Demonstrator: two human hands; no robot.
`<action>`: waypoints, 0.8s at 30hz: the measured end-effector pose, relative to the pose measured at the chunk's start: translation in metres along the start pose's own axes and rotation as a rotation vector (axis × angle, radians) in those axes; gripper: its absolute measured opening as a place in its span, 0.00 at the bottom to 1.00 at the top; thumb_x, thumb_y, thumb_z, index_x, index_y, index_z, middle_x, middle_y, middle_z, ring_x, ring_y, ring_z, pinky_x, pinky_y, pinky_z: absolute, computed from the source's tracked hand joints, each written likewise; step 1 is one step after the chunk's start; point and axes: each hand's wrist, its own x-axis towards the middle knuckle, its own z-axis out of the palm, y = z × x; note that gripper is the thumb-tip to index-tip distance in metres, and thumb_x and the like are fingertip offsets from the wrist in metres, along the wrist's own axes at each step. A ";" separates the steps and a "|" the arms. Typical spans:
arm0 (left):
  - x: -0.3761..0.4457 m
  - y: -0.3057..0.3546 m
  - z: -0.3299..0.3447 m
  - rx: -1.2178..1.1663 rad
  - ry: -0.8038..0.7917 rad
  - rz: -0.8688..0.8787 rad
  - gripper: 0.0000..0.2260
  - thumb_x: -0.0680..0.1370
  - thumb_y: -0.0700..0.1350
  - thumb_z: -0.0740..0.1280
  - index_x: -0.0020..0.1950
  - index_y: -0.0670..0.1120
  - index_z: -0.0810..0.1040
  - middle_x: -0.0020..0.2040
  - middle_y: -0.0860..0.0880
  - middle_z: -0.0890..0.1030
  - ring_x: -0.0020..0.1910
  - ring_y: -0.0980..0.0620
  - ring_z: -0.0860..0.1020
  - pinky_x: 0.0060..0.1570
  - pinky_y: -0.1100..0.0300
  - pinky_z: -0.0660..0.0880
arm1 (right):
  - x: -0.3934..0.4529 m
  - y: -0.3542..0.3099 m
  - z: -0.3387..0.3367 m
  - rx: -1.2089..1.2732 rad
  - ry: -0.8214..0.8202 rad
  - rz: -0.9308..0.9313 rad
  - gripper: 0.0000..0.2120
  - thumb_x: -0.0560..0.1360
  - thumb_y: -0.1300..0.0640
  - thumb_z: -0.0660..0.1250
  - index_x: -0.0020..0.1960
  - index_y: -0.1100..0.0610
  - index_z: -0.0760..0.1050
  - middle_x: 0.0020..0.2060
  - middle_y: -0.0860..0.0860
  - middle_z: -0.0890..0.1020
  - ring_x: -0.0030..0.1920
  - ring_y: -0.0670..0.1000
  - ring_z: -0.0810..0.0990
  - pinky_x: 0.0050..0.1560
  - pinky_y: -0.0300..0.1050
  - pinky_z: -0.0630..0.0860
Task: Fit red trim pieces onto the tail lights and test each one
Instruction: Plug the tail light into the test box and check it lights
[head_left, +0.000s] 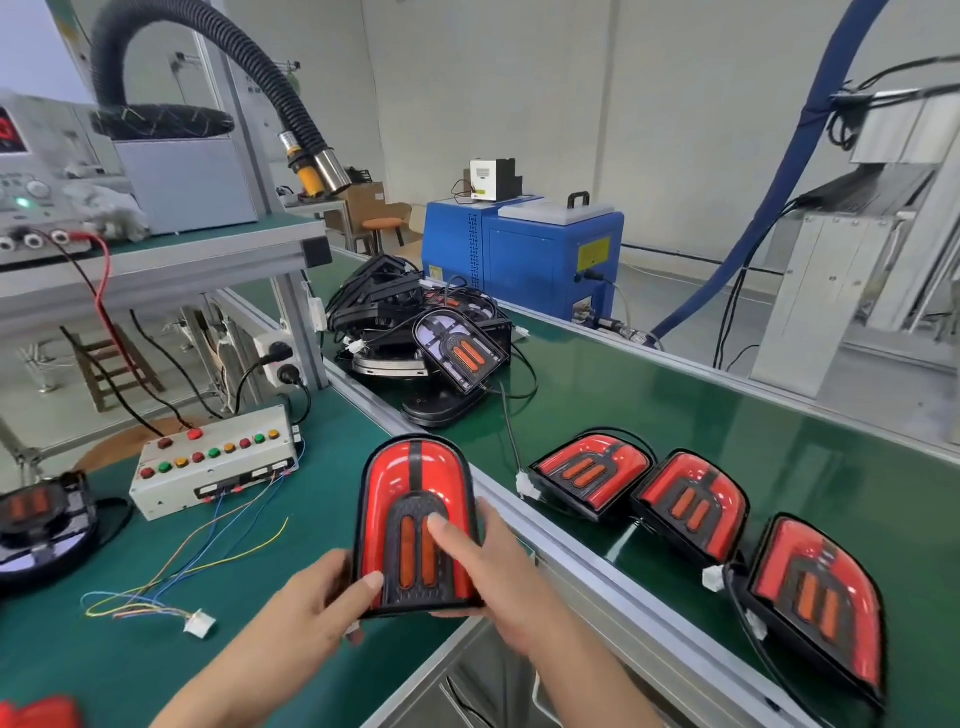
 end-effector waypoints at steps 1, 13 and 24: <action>0.001 0.002 0.001 0.003 0.000 0.014 0.08 0.82 0.53 0.64 0.52 0.51 0.80 0.36 0.47 0.82 0.34 0.56 0.76 0.40 0.58 0.74 | -0.001 -0.001 -0.002 -0.055 -0.016 -0.035 0.35 0.70 0.34 0.75 0.71 0.47 0.71 0.57 0.51 0.86 0.53 0.52 0.87 0.52 0.56 0.85; 0.029 0.044 0.027 -0.176 0.437 0.183 0.08 0.80 0.57 0.65 0.57 0.59 0.79 0.56 0.62 0.80 0.56 0.66 0.78 0.49 0.73 0.70 | 0.011 -0.064 -0.070 0.512 0.463 -0.040 0.15 0.78 0.55 0.72 0.60 0.61 0.76 0.49 0.61 0.87 0.44 0.60 0.88 0.38 0.51 0.84; 0.009 0.015 0.070 -0.231 0.339 0.258 0.08 0.80 0.45 0.68 0.47 0.56 0.85 0.52 0.63 0.82 0.57 0.62 0.79 0.53 0.74 0.73 | 0.043 -0.089 -0.144 0.300 0.674 0.192 0.06 0.81 0.59 0.68 0.56 0.58 0.73 0.61 0.61 0.78 0.52 0.60 0.81 0.34 0.58 0.79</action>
